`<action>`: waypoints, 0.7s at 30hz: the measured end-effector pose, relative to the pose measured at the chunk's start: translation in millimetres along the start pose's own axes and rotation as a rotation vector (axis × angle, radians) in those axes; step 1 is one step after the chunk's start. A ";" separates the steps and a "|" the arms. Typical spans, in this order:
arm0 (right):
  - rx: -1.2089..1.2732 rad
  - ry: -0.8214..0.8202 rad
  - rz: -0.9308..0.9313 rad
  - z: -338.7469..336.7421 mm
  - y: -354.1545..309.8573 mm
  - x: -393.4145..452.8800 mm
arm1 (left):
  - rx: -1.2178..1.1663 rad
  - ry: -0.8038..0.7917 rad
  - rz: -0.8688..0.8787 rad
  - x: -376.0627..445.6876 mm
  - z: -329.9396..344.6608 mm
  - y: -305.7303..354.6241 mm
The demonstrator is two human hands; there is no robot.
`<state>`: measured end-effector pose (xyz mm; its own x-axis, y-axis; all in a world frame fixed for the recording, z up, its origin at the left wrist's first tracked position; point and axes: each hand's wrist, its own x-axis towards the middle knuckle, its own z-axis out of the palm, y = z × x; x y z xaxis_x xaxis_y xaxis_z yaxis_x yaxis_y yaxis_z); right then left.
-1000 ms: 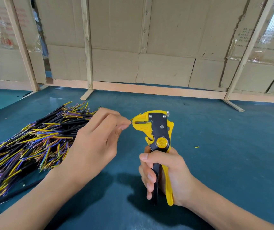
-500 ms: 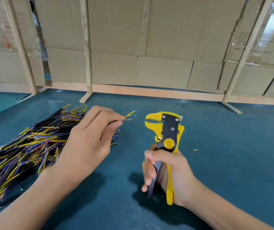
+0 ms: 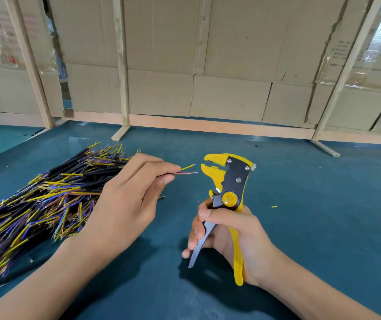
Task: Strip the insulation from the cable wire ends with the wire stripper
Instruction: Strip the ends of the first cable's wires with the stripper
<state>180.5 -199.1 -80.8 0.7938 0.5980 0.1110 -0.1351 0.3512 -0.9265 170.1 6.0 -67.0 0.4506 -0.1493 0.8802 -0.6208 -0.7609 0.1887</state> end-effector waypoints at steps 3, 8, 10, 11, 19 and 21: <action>0.022 0.084 -0.036 1.3 1.3 2.3 | -0.002 0.003 0.005 -0.1 0.3 1.1; 0.105 0.201 -0.062 0.1 -0.9 6.1 | -0.065 -0.111 0.080 -1.9 3.3 0.9; 0.146 0.190 -0.054 -0.5 -2.2 5.9 | -0.090 -0.158 0.106 -2.2 4.5 0.4; 0.162 0.180 -0.042 -0.4 -2.8 5.6 | -0.097 -0.174 0.118 -2.5 4.9 0.2; 0.157 0.182 0.030 0.3 -3.8 4.8 | -0.083 -0.210 0.138 -2.7 3.5 -2.0; 0.149 0.174 0.076 -0.5 -4.6 4.8 | -0.089 -0.226 0.146 -2.8 3.1 -2.4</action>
<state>185.2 -198.2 -76.2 0.8662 0.4985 -0.0326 -0.2741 0.4196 -0.8653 172.3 6.3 -71.2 0.4776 -0.3975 0.7835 -0.7390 -0.6641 0.1134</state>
